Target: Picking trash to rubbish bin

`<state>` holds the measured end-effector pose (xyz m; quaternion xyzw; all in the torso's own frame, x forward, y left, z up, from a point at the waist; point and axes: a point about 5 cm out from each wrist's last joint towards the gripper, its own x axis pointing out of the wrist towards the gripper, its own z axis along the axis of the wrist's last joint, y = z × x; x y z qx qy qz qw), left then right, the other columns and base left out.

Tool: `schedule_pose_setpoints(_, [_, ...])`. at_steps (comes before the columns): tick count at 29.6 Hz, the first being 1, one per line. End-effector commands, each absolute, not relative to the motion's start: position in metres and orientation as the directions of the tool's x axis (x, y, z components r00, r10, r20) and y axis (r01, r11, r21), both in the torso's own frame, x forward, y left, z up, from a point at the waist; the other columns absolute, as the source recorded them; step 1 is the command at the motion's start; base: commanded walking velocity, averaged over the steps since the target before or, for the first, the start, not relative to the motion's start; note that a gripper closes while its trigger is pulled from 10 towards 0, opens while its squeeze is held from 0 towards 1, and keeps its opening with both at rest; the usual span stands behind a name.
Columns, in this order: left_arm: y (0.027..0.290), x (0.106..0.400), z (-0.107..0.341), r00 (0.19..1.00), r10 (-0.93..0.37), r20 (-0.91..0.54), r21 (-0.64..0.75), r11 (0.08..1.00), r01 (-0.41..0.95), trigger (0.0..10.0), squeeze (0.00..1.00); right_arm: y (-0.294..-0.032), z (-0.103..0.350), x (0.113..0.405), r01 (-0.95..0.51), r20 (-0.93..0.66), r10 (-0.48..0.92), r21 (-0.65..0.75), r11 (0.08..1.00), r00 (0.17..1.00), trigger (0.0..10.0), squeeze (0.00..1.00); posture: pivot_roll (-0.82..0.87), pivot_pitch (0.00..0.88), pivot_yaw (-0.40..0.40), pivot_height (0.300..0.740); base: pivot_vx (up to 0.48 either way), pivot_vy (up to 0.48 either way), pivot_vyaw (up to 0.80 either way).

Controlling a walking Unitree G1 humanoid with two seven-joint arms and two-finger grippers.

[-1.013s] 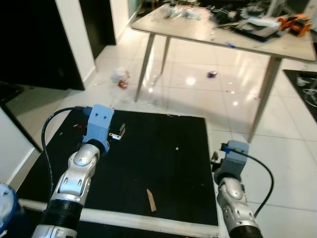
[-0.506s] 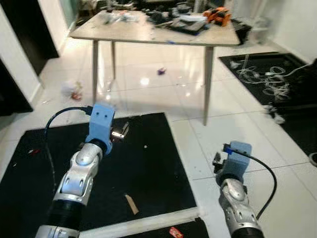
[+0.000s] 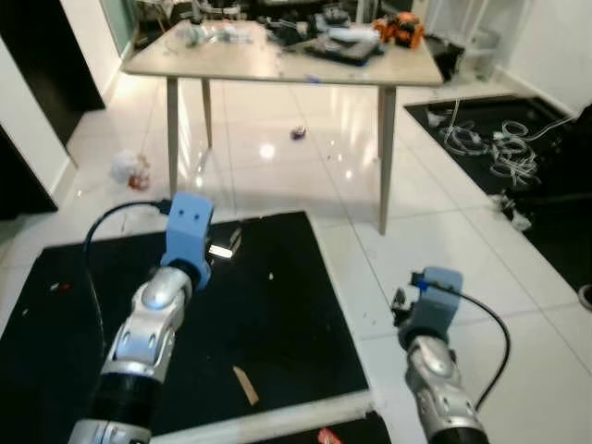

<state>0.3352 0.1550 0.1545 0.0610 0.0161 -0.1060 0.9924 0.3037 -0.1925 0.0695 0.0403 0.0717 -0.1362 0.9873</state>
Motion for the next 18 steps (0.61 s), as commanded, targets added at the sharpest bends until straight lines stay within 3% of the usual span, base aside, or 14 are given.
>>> schedule_pose_setpoints(1, [0.1610,0.3338,0.1507,0.979,-0.194,-0.066,0.115,0.973,0.201,10.0,0.00,-0.1855,0.0658,0.3027,0.258,-0.174,-0.243,0.069,0.964,0.954,10.0,0.00,0.02,0.120,0.068,0.740,0.352,0.000,0.00])
schedule_pose_setpoints(18, [0.1609,0.3346,0.1513,0.978,-0.198,-0.065,0.107,0.973,0.204,10.0,0.00,-0.1854,0.0663,0.3029,0.255,-0.177,-0.241,0.063,0.965,0.954,10.0,0.00,0.02,0.126,0.065,0.740,0.367,0.000,0.00])
